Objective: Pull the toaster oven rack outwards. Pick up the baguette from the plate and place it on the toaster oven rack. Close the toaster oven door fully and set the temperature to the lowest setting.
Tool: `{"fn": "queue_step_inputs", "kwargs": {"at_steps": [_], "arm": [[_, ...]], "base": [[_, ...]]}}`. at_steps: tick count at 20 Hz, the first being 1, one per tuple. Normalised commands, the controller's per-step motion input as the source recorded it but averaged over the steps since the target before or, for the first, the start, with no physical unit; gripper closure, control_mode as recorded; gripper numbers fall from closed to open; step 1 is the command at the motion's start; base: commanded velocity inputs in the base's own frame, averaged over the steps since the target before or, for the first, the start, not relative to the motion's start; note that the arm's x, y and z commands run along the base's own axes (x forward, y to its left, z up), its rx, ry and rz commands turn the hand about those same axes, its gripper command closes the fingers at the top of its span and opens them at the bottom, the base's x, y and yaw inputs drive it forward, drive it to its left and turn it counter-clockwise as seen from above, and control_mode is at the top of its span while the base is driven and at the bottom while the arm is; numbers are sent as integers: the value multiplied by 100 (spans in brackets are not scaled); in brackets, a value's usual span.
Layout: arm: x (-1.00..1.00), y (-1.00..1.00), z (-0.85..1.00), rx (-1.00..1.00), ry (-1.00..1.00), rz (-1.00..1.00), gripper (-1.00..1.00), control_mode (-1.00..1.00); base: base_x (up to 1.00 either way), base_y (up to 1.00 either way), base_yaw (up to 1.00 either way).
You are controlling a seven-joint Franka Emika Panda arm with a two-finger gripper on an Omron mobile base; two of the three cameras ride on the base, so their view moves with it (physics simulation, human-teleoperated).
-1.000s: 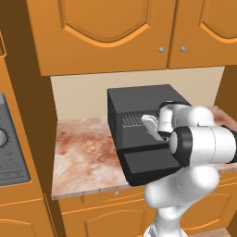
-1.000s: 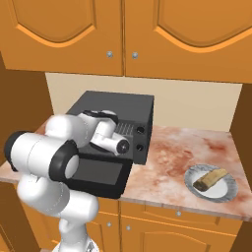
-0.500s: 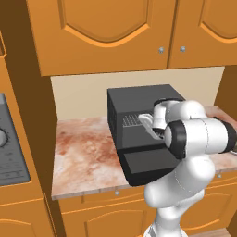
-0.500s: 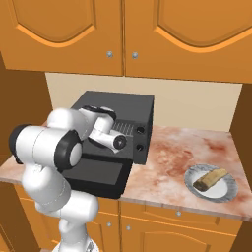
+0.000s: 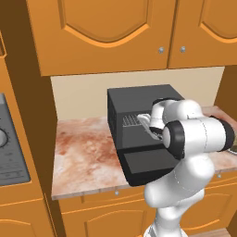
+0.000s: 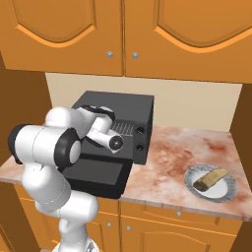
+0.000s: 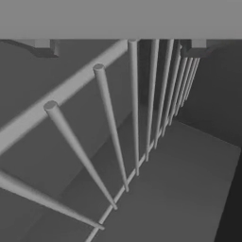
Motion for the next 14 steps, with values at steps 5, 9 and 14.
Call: {"fn": "queue_step_inputs", "kwargs": {"at_steps": [5,9,14], "arm": [[24,9,-10,0,0,-4,-100,-100],[15,5,-16,-10,-1,-2,-100,-100],[-1,3,-3,-28,0,0,-100,-100]], "base": [[0,0,0],[0,0,0],[0,0,0]]}}
